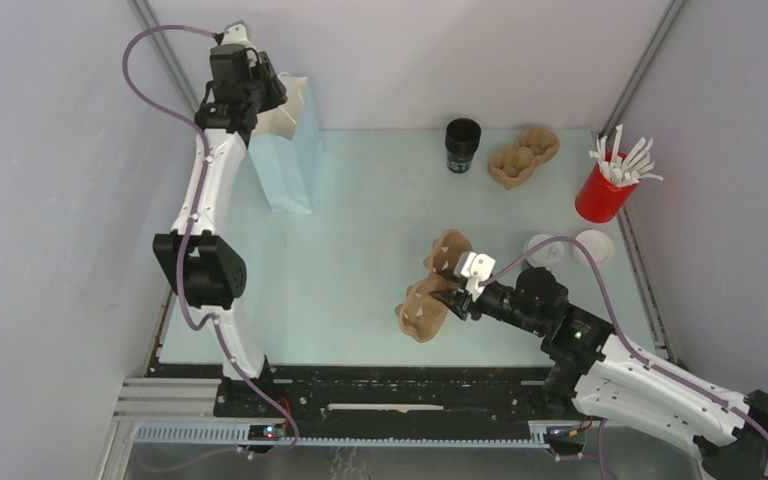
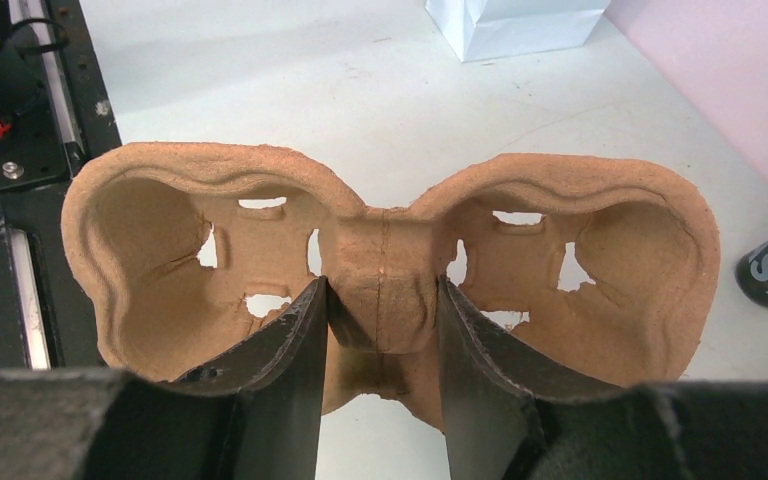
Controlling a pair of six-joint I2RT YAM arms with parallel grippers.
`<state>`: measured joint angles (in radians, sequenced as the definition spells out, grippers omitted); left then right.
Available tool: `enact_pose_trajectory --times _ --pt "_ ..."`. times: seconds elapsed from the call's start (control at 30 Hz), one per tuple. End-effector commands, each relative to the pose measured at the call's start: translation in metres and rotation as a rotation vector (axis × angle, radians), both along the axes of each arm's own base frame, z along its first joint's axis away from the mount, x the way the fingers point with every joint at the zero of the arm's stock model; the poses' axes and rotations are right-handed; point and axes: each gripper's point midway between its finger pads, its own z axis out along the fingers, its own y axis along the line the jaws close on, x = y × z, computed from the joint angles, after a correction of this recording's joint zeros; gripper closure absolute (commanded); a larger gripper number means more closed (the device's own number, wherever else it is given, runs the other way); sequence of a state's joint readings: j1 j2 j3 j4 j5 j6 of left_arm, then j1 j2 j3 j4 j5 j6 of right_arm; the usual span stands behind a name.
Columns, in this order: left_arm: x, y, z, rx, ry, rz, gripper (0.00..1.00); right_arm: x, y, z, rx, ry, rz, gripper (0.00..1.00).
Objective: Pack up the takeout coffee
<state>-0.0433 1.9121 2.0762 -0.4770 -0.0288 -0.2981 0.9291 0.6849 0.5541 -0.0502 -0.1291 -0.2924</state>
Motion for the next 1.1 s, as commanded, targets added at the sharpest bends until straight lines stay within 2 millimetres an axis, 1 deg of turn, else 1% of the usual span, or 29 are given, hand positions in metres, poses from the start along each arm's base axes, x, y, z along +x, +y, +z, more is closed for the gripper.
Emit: enact_pose_trajectory --times 0.0,0.03,0.1,0.17,0.2,0.23,0.27,0.3,0.33,0.4,0.47,0.57,0.6,0.67,0.77,0.83,0.87,0.9,0.97,1.07 --pt "-0.002 -0.011 0.03 -0.006 -0.052 -0.075 0.59 -0.003 -0.004 0.018 0.082 0.005 -0.021 0.6" --pt "-0.002 -0.013 0.028 -0.008 -0.046 -0.088 0.62 -0.004 -0.005 0.022 0.095 0.003 -0.019 0.6" --pt "-0.002 -0.017 0.025 -0.016 -0.025 -0.105 0.76 -0.007 -0.005 0.027 0.115 0.007 -0.016 0.62" --pt "-0.006 -0.027 0.03 -0.04 -0.02 -0.149 0.92 -0.006 -0.008 0.032 0.137 0.034 -0.039 0.63" --pt "-0.01 -0.032 0.033 -0.049 -0.019 -0.17 0.97 -0.005 -0.01 0.035 0.146 0.05 -0.058 0.63" --pt "-0.016 -0.039 0.037 -0.052 -0.017 -0.189 1.0 -0.005 -0.011 0.04 0.161 0.073 -0.074 0.63" --pt "-0.026 -0.045 0.044 -0.053 -0.018 -0.208 1.0 -0.005 -0.012 0.043 0.171 0.092 -0.086 0.64" --pt "-0.033 -0.052 0.044 -0.057 -0.007 -0.226 1.0 -0.005 -0.014 0.045 0.178 0.114 -0.103 0.65" --pt "-0.049 -0.063 0.051 -0.068 -0.009 -0.255 1.0 -0.005 -0.016 0.047 0.185 0.137 -0.12 0.66" --pt "-0.077 -0.089 0.053 -0.096 0.004 -0.333 1.0 -0.002 -0.022 0.049 0.197 0.176 -0.168 0.67" --pt "-0.109 -0.12 0.049 -0.096 0.022 -0.432 1.0 0.002 -0.03 0.051 0.198 0.207 -0.223 0.69" --pt "-0.163 -0.166 0.036 -0.07 0.053 -0.591 1.0 0.005 -0.043 0.056 0.213 0.241 -0.288 0.7" --pt "-0.18 -0.178 0.03 -0.064 0.064 -0.638 1.0 0.007 -0.049 0.059 0.226 0.25 -0.316 0.72" --pt "-0.21 -0.193 0.023 -0.054 0.073 -0.718 1.0 0.012 -0.063 0.066 0.254 0.269 -0.389 0.76" --pt "-0.241 -0.204 0.009 -0.042 0.089 -0.761 1.0 0.019 -0.085 0.079 0.283 0.278 -0.491 0.8" --pt "-0.262 -0.215 0.001 -0.047 0.104 -0.824 1.0 0.025 -0.101 0.093 0.306 0.282 -0.568 0.8" --pt "-0.271 -0.22 -0.004 -0.051 0.117 -0.855 1.0 0.026 -0.108 0.103 0.323 0.28 -0.596 0.8" --pt "-0.28 -0.225 -0.007 -0.057 0.122 -0.879 1.0 0.027 -0.114 0.118 0.347 0.271 -0.619 0.8" --pt "-0.296 -0.235 -0.015 -0.077 0.127 -0.923 1.0 0.029 -0.121 0.135 0.364 0.268 -0.645 0.8" --pt "-0.312 -0.247 -0.013 -0.095 0.116 -0.98 1.0 0.036 -0.124 0.152 0.368 0.284 -0.671 0.8"
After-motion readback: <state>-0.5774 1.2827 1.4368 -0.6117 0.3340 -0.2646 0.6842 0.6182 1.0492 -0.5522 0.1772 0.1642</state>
